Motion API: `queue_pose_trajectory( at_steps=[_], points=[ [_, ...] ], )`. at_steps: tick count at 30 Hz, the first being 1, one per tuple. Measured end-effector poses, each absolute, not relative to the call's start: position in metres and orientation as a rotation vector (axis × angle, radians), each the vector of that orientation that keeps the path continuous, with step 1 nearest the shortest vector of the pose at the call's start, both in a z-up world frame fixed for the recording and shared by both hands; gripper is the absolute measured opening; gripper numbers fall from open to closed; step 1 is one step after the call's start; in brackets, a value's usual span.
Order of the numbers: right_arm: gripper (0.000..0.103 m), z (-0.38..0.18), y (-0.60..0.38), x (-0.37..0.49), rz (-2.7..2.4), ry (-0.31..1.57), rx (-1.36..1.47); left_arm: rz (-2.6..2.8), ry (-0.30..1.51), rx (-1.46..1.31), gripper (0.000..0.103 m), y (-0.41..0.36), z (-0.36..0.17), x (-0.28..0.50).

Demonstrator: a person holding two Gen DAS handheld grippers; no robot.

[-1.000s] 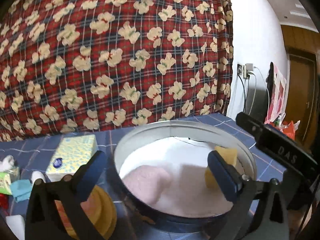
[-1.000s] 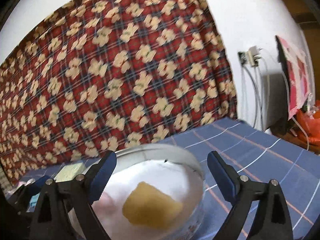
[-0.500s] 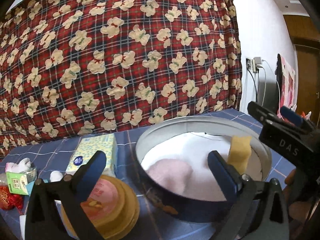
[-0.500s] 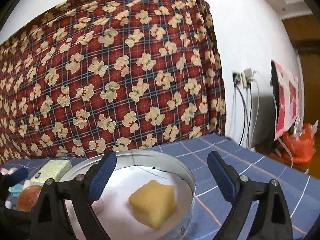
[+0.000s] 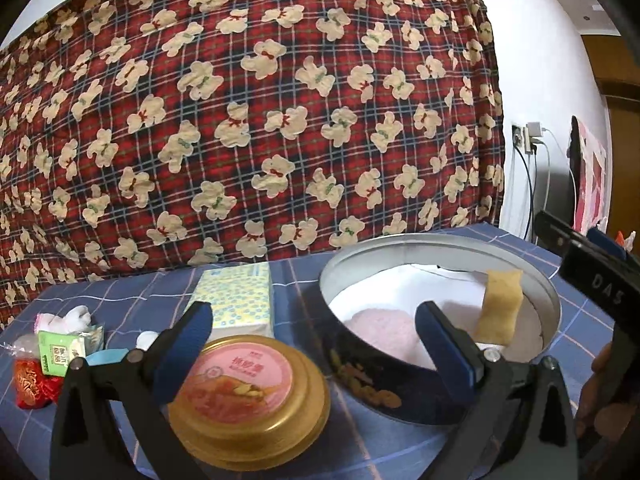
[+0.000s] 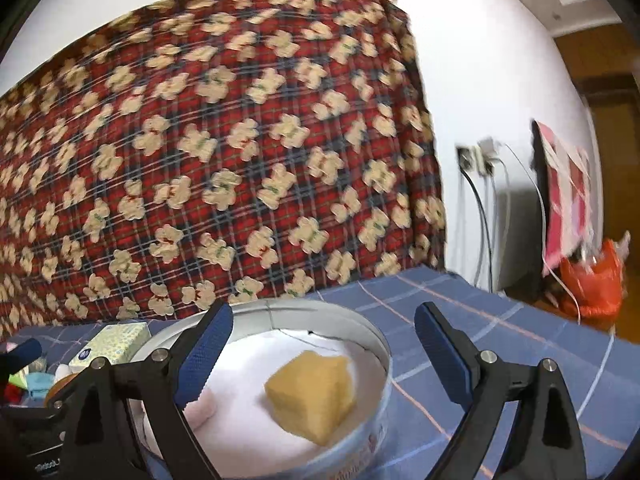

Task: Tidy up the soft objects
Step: 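Move both grippers away from the tin back toward the remaining items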

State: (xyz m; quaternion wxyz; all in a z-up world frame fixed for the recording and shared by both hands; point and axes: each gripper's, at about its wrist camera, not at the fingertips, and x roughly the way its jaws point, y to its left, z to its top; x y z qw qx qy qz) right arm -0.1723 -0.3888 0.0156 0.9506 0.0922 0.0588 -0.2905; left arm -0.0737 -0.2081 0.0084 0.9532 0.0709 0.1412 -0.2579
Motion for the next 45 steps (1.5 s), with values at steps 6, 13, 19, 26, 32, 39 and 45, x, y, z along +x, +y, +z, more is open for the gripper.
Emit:
queue_pose_trajectory(
  at_steps=[6, 13, 19, 26, 32, 39, 45],
  points=[
    [0.094, 0.013, -0.395, -0.188, -0.616, 0.090, 0.287, -0.521, 0.283, 0.152, 0.103, -0.196, 0.008, -0.076],
    [0.094, 0.015, -0.377, -0.193, -0.615, 0.070, 0.290, -0.499, 0.285, 0.136, 0.103, -0.177, 0.009, -0.073],
    [0.094, 0.018, -0.346, -0.187, -0.564, 0.056, 0.272, -0.473, 0.289, 0.127, 0.103, -0.158, 0.008, -0.067],
    [0.094, 0.019, -0.311, -0.170, -0.487, 0.073, 0.261, -0.438, 0.282, 0.129, 0.103, -0.132, 0.009, -0.061],
    [0.094, 0.017, -0.284, -0.152, -0.434, 0.098, 0.259, -0.398, 0.286, 0.112, 0.103, -0.101, 0.009, -0.051],
    [0.094, 0.019, -0.246, -0.131, -0.350, 0.128, 0.220, -0.339, 0.294, 0.105, 0.103, -0.069, 0.009, -0.037],
    [0.094, 0.022, -0.221, -0.114, -0.282, 0.154, 0.219, -0.288, 0.306, 0.091, 0.103, -0.040, 0.009, -0.025]
  ],
)
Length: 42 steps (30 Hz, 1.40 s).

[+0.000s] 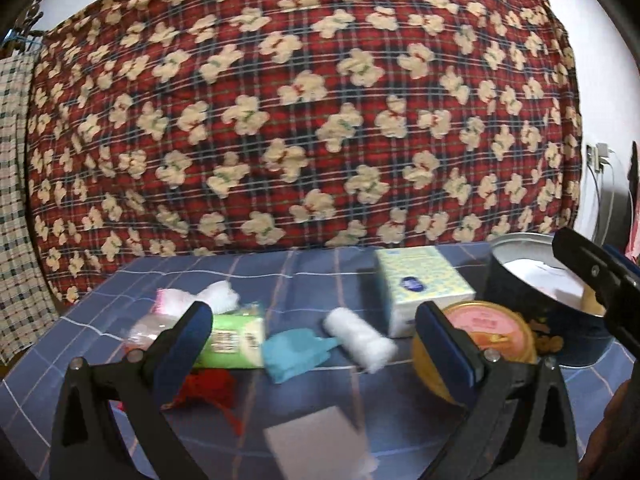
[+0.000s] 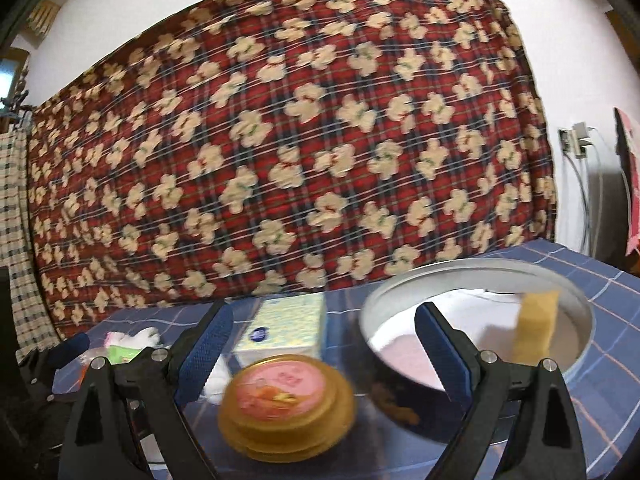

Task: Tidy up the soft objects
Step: 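Move both grippers away from the tin back toward the remaining items, then grasp the white foam block with the right gripper while the left gripper approaches the red pouch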

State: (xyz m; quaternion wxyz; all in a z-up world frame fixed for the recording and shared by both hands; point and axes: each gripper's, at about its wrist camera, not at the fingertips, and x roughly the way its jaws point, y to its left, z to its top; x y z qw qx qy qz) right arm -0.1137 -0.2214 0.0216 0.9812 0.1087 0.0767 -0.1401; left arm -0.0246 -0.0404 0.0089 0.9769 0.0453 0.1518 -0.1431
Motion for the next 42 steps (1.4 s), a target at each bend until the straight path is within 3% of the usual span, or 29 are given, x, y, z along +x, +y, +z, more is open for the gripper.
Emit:
queue_pose_trajectory(
  at_steps=[14, 34, 42],
  points=[
    [0.094, 0.013, -0.147, -0.074, -0.076, 0.274, 0.076, -0.091, 0.348, 0.046, 0.103, 0.045, 0.007, 0.014],
    [0.093, -0.043, -0.075, 0.000, 0.182, 0.805, 0.012, 0.098, 0.468, -0.139, 0.103, 0.135, -0.005, 0.047],
    [0.056, -0.052, -0.065, 0.010, 0.211, 0.880, -0.022, 0.007, 0.513, -0.029, 0.103, 0.107, -0.006, 0.050]
  ],
)
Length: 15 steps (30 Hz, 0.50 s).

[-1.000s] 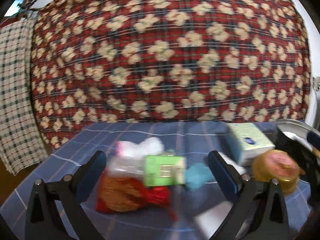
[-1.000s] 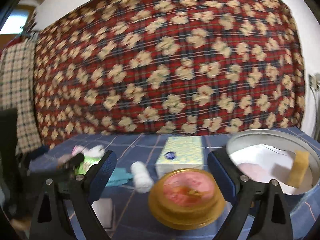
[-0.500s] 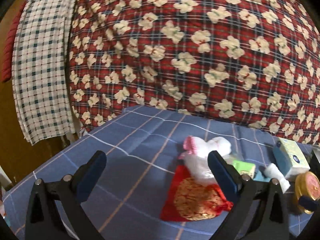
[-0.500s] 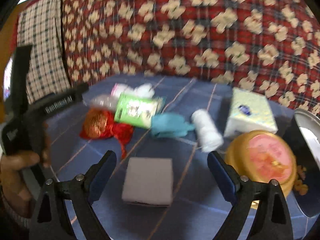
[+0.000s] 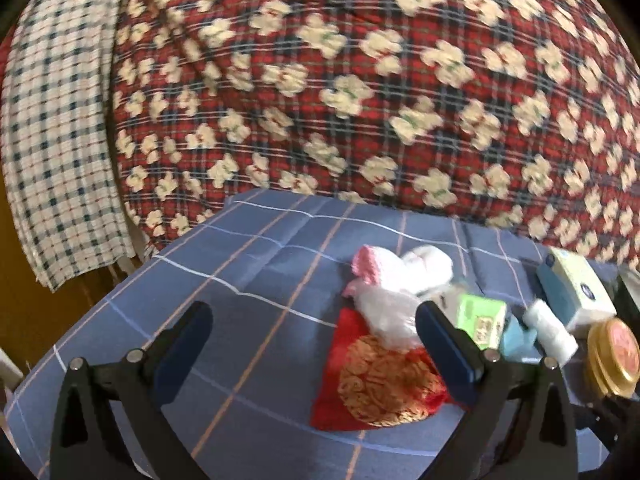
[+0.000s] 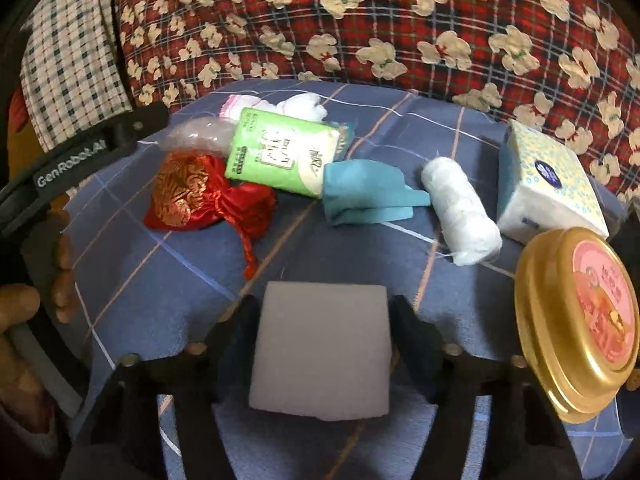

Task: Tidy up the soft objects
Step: 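Grasp the white foam block with the right gripper while the left gripper approaches the red pouch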

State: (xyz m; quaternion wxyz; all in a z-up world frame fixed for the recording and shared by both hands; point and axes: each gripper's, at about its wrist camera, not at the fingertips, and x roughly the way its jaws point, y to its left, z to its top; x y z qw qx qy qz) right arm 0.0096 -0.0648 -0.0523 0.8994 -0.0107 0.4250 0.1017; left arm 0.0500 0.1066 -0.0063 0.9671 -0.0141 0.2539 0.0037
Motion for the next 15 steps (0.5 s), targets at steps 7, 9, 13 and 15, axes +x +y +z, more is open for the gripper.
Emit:
queue_pose_trajectory(
  at_steps=[7, 9, 13, 15],
  points=[
    [0.056, -0.042, -0.081, 0.002, 0.240, 0.796, 0.083, -0.066, 0.550, 0.036, 0.103, 0.088, -0.008, 0.049],
    [0.056, -0.033, -0.090, -0.005, 0.232, 0.720, 0.129, -0.081, 0.567, 0.046, 0.103, 0.084, -0.009, 0.049],
    [0.056, -0.015, -0.100, -0.019, 0.161, 0.571, 0.115, -0.094, 0.609, 0.050, 0.103, 0.080, -0.013, 0.051],
    [0.056, -0.009, -0.105, -0.023, 0.139, 0.535, 0.122, -0.099, 0.640, 0.049, 0.103, 0.078, -0.016, 0.053]
  ],
)
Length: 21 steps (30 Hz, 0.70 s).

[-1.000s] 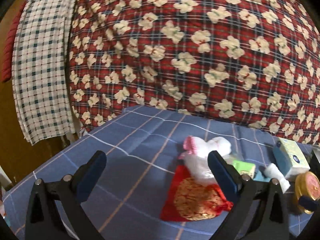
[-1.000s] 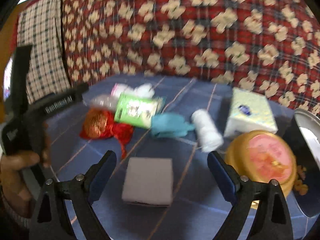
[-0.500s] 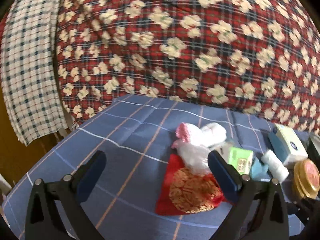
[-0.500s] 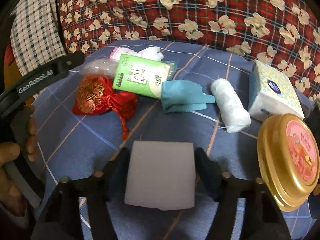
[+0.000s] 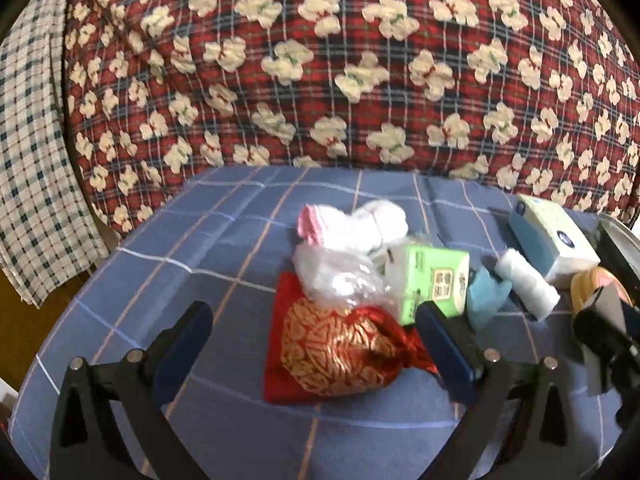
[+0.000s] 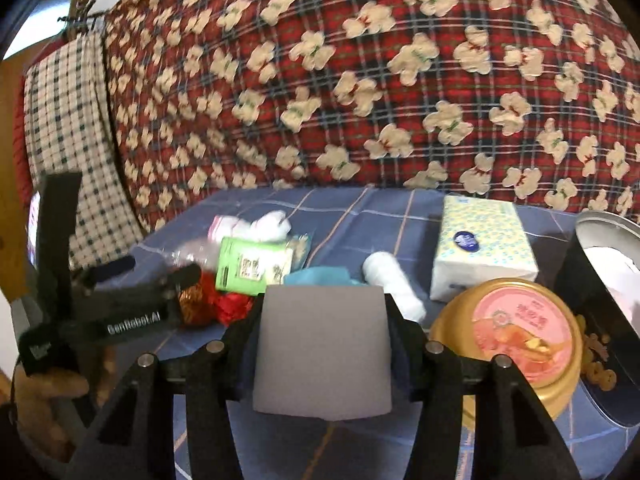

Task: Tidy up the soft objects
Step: 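Grasp the white foam block with the right gripper while the left gripper approaches the red pouch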

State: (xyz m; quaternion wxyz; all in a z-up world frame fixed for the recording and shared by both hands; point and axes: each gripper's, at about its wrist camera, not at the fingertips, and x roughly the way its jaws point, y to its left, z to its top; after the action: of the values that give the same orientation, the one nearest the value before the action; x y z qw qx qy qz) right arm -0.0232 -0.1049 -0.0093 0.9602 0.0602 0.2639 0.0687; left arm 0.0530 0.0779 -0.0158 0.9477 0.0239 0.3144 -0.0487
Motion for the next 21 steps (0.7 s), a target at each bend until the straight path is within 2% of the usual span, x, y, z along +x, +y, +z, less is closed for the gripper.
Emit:
queue_pose_trajectory(
  at_steps=[7, 16, 18, 19, 20, 21],
  points=[
    [0.056, -0.010, -0.115, -0.020, 0.149, 0.557, 0.167, -0.082, 0.770, 0.034, 0.099, 0.079, -0.032, 0.067],
    [0.056, -0.009, -0.111, -0.025, 0.181, 0.548, 0.155, -0.128, 0.881, -0.133, 0.099, 0.097, -0.048, 0.078],
    [0.056, -0.008, -0.111, -0.025, 0.183, 0.543, 0.152, -0.156, 0.870, -0.136, 0.082, 0.095, -0.047, 0.076],
    [0.056, -0.008, -0.112, -0.026, 0.183, 0.541, 0.152, -0.190, 0.863, -0.141, 0.067, 0.093, -0.045, 0.074],
    [0.056, -0.008, -0.112, -0.027, 0.182, 0.539, 0.154, -0.208, 0.860, -0.140, 0.059, 0.091, -0.045, 0.072],
    [0.056, -0.008, -0.113, -0.027, 0.180, 0.536, 0.156, -0.210, 0.854, -0.131, 0.055, 0.090, -0.044, 0.070]
  ],
)
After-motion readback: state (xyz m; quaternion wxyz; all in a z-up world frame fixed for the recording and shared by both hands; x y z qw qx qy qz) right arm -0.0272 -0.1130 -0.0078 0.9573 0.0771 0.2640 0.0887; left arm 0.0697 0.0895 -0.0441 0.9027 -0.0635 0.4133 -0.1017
